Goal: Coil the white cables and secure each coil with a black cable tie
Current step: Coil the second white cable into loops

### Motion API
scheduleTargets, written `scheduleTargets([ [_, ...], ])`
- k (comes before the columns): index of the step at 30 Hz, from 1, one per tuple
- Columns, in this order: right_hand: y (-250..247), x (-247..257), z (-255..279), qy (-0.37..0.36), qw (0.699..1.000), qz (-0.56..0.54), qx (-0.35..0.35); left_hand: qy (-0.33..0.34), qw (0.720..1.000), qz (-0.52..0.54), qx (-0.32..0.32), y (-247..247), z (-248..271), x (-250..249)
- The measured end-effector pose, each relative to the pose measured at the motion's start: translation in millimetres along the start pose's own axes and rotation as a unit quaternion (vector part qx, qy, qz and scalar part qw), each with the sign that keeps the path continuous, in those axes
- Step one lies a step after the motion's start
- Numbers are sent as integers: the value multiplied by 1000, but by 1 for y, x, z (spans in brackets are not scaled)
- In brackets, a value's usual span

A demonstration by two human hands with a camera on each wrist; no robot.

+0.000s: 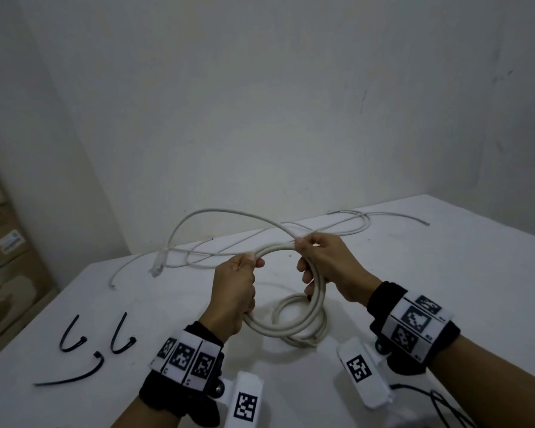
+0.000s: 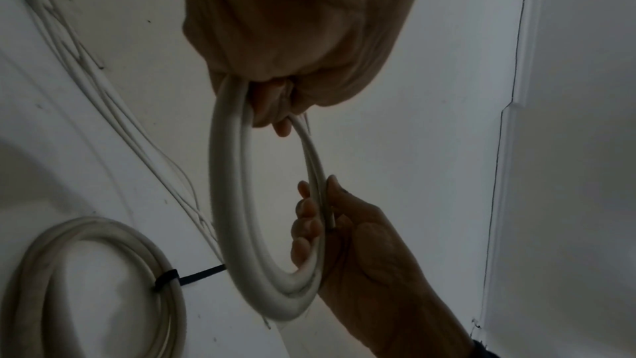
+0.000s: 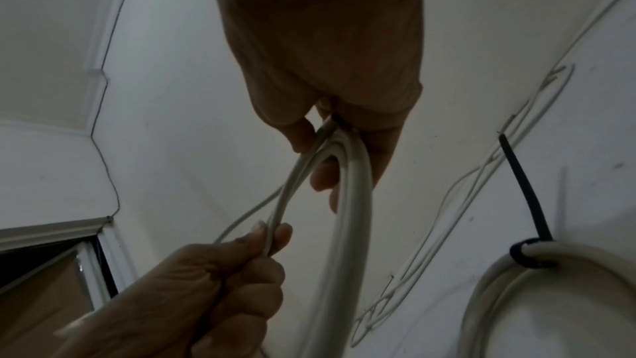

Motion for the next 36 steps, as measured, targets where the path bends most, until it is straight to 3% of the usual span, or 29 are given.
scheduleTargets([
  [6,0,-2,-3,-4,999,0,45,-36,999,8,30,-1,-7,3],
  [15,7,-4,1,-51,994,98,-19,-163,969,155,101,-5,-15,18],
  [21,10,-1,5,-74,980,181,-25,-189,953,201,124,-11,-15,19],
  [24,7,1,6,-87,974,203,-48,-203,930,257,164,-14,-15,22],
  [29,1,5,9,-117,970,199,-70,-230,857,368,278,-16,-14,26],
  [32,0,6,8,-118,971,197,-67,-239,823,383,346,-22,-14,26],
  [36,-3,3,5,-101,980,159,-68,-216,847,321,364,-27,-12,12],
])
Point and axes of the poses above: each hand's wrist, its own z-axis away from the middle knuckle, its own y-axis out of the palm, x = y × z, the point moved 4 cm from there along -z, towards the middle knuckle, and after that the axes turned 4 degrees about z, right-handed, at the moved point
